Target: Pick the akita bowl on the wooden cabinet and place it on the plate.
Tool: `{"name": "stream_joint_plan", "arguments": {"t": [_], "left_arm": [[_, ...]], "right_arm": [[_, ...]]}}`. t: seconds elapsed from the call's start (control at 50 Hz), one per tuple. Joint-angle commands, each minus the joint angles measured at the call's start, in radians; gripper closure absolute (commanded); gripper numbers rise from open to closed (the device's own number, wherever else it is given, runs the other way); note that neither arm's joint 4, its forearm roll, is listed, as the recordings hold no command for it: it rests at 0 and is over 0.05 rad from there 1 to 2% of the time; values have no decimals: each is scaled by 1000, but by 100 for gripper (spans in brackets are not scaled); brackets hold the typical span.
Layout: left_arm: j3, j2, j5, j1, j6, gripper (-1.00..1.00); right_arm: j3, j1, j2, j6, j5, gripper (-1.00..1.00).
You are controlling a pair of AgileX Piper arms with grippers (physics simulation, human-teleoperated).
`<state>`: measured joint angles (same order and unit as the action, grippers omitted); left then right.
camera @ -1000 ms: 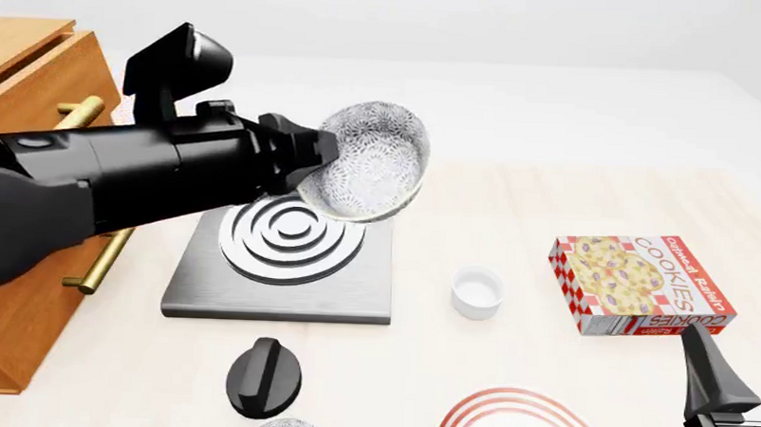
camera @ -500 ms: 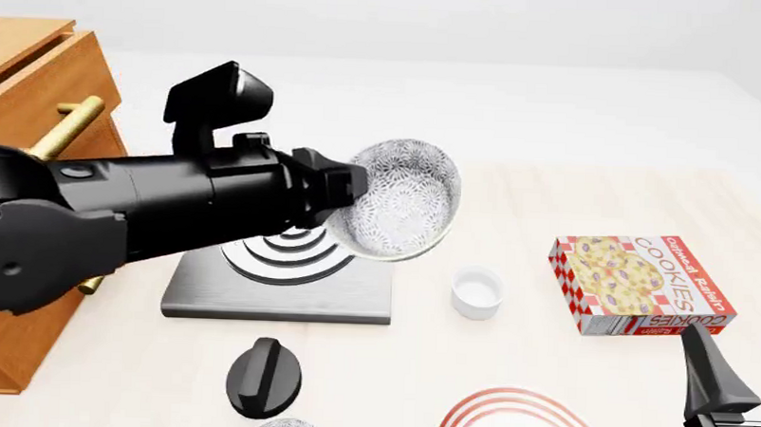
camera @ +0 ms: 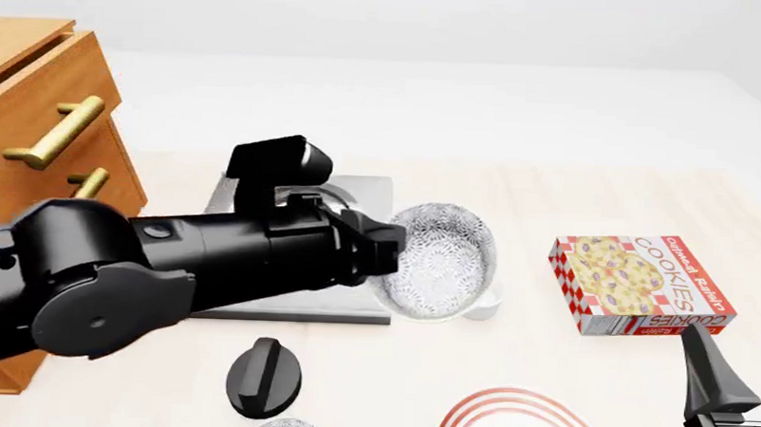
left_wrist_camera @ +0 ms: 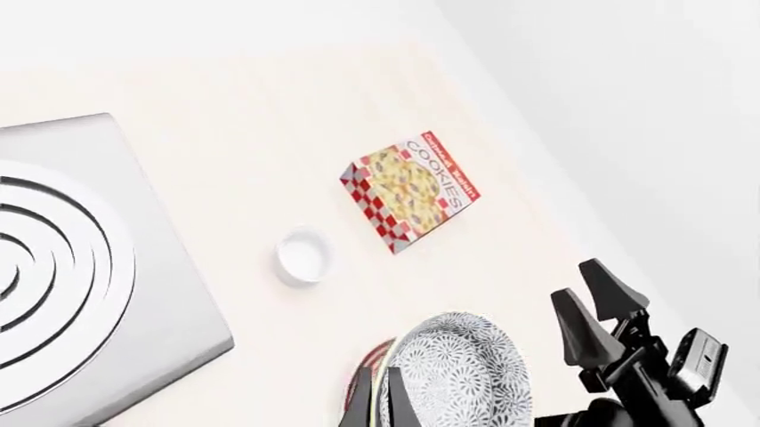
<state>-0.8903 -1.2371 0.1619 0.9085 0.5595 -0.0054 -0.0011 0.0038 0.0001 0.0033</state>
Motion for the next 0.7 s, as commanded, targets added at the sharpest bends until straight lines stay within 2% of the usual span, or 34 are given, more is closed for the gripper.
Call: {"name": "stream_joint_plan", "arguments": {"t": [0.02, 0.7], "left_arm": [[10, -39, -30, 45, 4, 100], [55, -131, -97, 71, 36, 100]], "right_arm": [[0, 0, 0, 0, 0, -100], [0, 0, 0, 0, 0, -100]]}}
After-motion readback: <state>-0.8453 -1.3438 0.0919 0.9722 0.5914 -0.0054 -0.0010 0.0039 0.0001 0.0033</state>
